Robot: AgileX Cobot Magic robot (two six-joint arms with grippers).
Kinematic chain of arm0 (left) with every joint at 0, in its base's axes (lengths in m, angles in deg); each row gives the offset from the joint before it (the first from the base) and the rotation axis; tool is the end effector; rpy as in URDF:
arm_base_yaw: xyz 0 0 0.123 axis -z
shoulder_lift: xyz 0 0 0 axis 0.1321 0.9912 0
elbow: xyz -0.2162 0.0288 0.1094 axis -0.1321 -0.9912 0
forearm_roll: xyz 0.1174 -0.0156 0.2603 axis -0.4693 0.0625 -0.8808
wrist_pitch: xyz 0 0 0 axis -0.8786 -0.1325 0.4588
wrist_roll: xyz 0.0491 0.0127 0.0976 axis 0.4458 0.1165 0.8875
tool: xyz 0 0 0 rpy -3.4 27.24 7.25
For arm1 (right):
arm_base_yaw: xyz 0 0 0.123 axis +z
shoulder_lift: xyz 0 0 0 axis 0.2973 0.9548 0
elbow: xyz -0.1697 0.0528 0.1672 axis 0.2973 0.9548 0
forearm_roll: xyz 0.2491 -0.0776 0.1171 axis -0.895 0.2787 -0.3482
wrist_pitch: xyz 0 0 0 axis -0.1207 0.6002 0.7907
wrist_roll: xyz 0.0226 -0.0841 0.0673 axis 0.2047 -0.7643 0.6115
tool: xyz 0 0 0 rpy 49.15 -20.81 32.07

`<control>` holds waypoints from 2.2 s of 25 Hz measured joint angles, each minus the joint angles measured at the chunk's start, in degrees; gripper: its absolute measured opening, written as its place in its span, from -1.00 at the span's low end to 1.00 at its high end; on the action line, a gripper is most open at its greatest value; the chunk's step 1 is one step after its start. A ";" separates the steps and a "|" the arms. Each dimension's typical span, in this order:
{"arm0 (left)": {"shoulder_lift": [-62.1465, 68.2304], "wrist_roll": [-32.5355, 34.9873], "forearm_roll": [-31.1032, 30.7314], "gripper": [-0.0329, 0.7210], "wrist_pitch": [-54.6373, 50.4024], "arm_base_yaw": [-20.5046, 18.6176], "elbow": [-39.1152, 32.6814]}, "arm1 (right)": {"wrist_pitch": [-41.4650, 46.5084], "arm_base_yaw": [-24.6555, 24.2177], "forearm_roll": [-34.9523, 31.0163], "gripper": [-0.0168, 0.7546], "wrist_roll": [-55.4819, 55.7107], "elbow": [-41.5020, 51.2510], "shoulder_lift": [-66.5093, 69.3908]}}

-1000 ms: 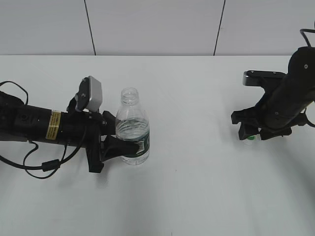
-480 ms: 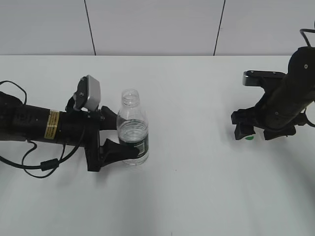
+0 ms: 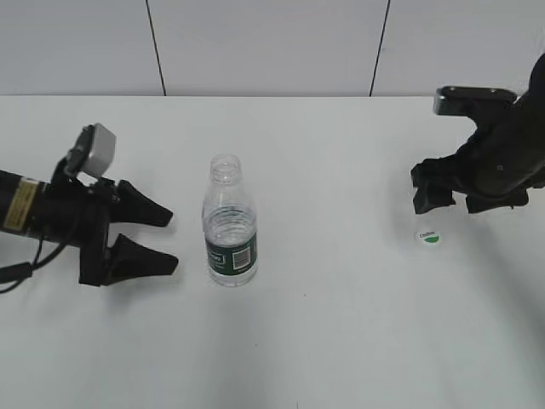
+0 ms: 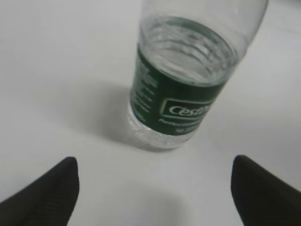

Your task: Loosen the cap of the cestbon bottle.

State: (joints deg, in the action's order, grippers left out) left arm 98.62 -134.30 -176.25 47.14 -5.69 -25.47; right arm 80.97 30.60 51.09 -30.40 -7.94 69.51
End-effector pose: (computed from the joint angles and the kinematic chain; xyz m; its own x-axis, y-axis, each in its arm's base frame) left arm 0.2993 -0.1011 0.0180 -0.2683 0.5103 -0.8170 0.9596 0.2161 -0.1802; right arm 0.3490 0.0885 0.0713 -0.9273 -0.1452 -0.3451 -0.1814 0.9805 0.0750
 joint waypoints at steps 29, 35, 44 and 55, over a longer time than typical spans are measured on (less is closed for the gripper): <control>-31.56 34.73 74.10 0.26 -86.17 -5.35 4.76 | 9.19 0.00 10.01 0.58 -2.00 -14.41 -13.03; -31.68 51.54 90.46 0.26 -104.10 -6.27 16.00 | 25.45 -1.49 10.57 0.58 -2.10 -21.27 -13.05; -34.06 53.03 94.72 0.25 -117.46 -6.57 17.63 | 40.56 -8.60 9.26 0.58 -2.38 -21.68 -16.99; -58.61 53.68 99.06 0.25 -117.50 -6.57 -1.06 | 38.85 -8.74 7.35 0.58 -2.43 0.97 -43.53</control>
State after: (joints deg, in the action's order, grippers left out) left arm 40.01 -80.63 -77.19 -70.36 -12.26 -26.53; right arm 119.83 21.86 58.44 -32.83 -6.97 25.98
